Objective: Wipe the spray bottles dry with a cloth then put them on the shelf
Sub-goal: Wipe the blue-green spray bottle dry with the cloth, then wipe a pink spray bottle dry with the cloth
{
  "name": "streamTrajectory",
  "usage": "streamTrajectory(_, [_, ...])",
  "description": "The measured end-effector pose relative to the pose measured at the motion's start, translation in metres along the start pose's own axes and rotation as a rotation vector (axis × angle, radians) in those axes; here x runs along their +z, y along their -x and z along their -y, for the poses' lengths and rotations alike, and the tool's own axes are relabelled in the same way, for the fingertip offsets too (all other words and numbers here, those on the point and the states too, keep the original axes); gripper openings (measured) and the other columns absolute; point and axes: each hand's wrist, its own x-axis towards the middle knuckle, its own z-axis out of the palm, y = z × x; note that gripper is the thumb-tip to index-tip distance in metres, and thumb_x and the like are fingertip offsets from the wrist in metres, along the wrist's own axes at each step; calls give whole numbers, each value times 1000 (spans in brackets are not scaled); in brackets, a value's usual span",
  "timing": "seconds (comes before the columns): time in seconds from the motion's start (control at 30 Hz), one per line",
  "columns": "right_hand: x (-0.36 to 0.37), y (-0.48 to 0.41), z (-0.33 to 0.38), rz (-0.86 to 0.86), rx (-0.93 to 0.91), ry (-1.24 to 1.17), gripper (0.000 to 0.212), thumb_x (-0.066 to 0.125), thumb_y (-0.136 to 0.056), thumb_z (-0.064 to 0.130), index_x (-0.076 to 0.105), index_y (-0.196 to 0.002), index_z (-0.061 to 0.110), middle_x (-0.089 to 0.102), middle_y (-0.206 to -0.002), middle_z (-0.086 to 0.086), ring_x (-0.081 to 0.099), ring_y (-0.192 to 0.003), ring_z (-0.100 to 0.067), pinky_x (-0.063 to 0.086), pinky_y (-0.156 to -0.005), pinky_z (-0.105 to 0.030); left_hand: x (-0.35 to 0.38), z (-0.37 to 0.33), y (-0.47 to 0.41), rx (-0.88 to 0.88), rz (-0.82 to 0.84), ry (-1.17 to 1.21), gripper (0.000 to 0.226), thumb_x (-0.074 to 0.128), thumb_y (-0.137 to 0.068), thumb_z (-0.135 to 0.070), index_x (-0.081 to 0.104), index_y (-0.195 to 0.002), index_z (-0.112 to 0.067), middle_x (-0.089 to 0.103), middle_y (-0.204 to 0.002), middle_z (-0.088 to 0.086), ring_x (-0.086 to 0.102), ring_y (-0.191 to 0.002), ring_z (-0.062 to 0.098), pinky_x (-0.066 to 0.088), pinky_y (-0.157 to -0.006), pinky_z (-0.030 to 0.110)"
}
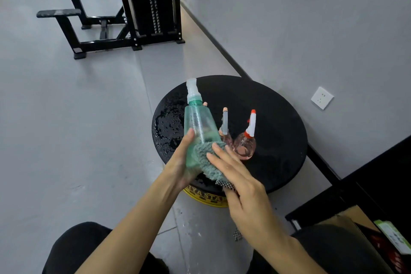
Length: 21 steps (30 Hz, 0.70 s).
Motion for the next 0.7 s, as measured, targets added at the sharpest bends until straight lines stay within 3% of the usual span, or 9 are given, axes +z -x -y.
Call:
streamTrajectory(0.13, [0,-11,-16,-21,202,-241,63,48,-89,-16,51,-135,27,40,-142,29,29,-134,13,23,-108,-6,-28,-6,-16,14,-81,-137,108,93,-30,-55,56,-122,-10,71,-104,8,70,-94,22,58,-73,36])
streamTrajectory(0.27, [3,-22,-37,-41,344,-325,50,49,-95,-2,54,-129,34,50,-133,31,37,-127,16,26,-104,-3,-60,-11,-30,28,-136,-261,96,92,-31,-48,57,-115,-16,73,-92,0,72,-83,18,58,-67,32])
streamTrajectory(0.4, [8,-31,-57,-43,423,-335,48,48,-96,1,55,-127,37,49,-123,45,39,-122,21,27,-96,3,-100,-9,-47,10,-177,-384,69,79,-49,-33,59,-113,-15,72,-95,3,70,-86,22,58,-74,33])
streamTrajectory(0.57, [17,-39,-81,-46,474,-344,47,48,-96,0,57,-126,35,51,-125,40,40,-122,20,27,-98,1,-147,-12,-71,-3,-210,-553,79,81,-51,-28,57,-122,-4,69,-110,11,66,-99,25,53,-83,31])
streamTrajectory(0.7, [24,-43,-98,-34,538,-365,48,48,-96,2,56,-123,41,51,-123,42,40,-122,20,29,-103,-3,-174,-20,-95,-54,-178,-697,74,85,-51,-25,60,-119,-8,70,-114,10,66,-106,24,50,-90,32])
